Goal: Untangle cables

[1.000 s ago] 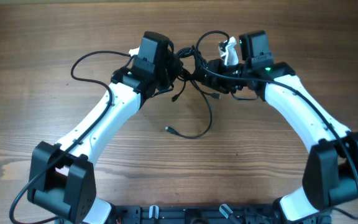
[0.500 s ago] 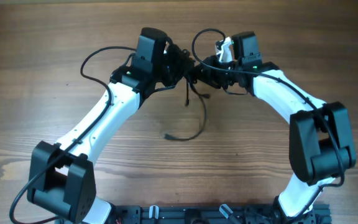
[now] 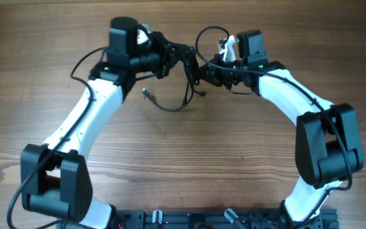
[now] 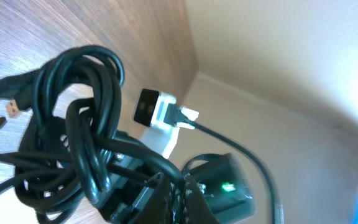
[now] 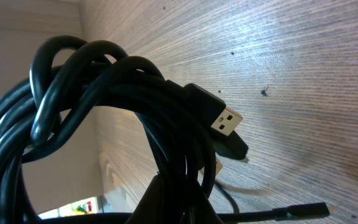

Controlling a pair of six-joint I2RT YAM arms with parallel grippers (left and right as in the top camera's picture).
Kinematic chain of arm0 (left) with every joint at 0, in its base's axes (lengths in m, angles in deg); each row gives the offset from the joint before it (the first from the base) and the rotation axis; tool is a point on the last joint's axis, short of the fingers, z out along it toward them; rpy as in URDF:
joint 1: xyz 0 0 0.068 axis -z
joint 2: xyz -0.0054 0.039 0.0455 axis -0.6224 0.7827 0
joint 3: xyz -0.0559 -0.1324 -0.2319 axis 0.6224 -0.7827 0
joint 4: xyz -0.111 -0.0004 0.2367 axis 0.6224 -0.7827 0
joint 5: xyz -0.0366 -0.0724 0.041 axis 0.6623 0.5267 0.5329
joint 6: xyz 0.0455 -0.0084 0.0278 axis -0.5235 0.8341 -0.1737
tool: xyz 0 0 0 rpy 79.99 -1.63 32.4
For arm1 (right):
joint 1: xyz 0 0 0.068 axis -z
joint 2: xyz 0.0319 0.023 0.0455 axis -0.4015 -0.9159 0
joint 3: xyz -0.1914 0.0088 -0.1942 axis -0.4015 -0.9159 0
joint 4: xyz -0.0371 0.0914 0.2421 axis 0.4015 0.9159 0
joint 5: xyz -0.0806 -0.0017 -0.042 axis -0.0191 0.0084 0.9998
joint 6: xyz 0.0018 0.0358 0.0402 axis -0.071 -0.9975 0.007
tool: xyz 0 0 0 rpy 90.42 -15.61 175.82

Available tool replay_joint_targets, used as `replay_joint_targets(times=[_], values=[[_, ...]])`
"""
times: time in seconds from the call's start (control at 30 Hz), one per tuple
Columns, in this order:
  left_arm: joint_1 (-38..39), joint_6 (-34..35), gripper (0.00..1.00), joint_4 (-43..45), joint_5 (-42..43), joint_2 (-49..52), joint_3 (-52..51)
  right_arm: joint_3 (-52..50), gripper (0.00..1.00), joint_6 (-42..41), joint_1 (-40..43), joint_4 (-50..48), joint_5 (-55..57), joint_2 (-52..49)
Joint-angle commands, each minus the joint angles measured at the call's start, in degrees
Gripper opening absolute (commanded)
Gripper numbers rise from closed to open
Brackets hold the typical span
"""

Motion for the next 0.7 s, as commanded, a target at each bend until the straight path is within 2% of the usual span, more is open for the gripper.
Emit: replay_joint_targets(times=[0.0,0.1,0.17,0.2,0.3,0.4,0.5,0.57,0.67], values=[[-7.1,8.6,0.04,8.7,9.7,-3.5,1.2,-1.0,0.04,3.9,2.5,3.8,3.0,-1.8],[-11.8,12.0,0.04,16.5,17.2,-3.5,1.2,-1.0,0.04,7.1,4.0,6.6,3.0,-1.8],[-15.7,11.3,0.04,17.4,22.1,-3.5,1.2,-1.0,0.04,9.8,5.0,9.3,3.0,-1.8],[-16.9,9.7,0.04,16.7,23.2,-3.5,1.2,-1.0,0.04,10.6,5.4,10.2,3.0,-1.8],[-19.3,-2.4,0.04,8.0,24.7,-3.5,1.2,-1.0,0.04,14.6,6.3,13.1,1.9,-1.7],[-17.7,-15.7,0.04,-6.8,19.7,-3.5,1.1,-1.0,0.04,17.6,5.4,16.8,1.9,-1.6],[-14.7,-24.4,0.04,-19.2,8.7,-3.5,1.1,-1.0,0.18,19.7,3.8,19.8,2.2,-0.5],[-12.9,-27.4,0.04,-22.3,3.3,-3.5,1.1,-0.9,0.27,20.7,3.1,22.4,5.2,2.2],[-11.5,-32.0,0.04,-22.6,0.0,-3.5,1.1,-0.9,0.39,22.2,3.2,27.1,11.6,9.0]])
